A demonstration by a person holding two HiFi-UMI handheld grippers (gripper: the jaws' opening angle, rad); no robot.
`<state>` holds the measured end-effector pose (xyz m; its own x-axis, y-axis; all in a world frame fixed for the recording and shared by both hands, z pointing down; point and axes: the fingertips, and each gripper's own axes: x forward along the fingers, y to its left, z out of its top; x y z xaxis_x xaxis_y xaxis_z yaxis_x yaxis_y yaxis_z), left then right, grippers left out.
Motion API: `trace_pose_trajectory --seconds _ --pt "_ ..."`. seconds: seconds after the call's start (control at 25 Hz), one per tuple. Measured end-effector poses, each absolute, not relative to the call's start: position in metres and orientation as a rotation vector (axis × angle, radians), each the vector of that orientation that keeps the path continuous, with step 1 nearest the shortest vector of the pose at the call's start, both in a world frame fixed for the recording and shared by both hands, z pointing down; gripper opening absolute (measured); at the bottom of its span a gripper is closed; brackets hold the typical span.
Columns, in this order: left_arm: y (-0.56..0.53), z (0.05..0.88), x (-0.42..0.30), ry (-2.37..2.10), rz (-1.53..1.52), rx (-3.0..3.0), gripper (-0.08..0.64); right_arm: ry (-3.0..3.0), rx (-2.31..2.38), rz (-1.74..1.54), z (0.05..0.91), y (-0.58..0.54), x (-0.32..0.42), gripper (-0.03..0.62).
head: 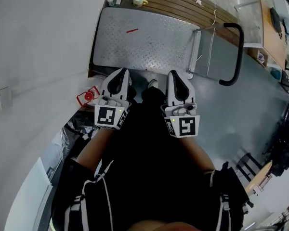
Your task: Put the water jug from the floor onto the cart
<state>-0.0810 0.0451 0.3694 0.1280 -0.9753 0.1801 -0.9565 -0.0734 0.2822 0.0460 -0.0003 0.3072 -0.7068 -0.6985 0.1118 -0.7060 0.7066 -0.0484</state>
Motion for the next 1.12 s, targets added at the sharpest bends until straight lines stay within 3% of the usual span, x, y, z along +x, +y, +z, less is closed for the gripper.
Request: trace_pose_trajectory --seconds 0.52,0.72,1.12 --pt "0.067 0.397 -0.086 -1.982 -0.005 1.978 0.020 -2.862 1.043 0.193 0.312 -0.016 0.037 0.020" --pt "0.101 0.453 -0.112 -1.969 0.048 1.797 0.023 -2.861 0.930 0.199 0.324 0.007 0.015 0.020" --pt "0.170 0.528 -0.169 -1.971 0.135 1.598 0.126 -2.864 0.758 0.152 0.333 0.039 -0.042 0.020"
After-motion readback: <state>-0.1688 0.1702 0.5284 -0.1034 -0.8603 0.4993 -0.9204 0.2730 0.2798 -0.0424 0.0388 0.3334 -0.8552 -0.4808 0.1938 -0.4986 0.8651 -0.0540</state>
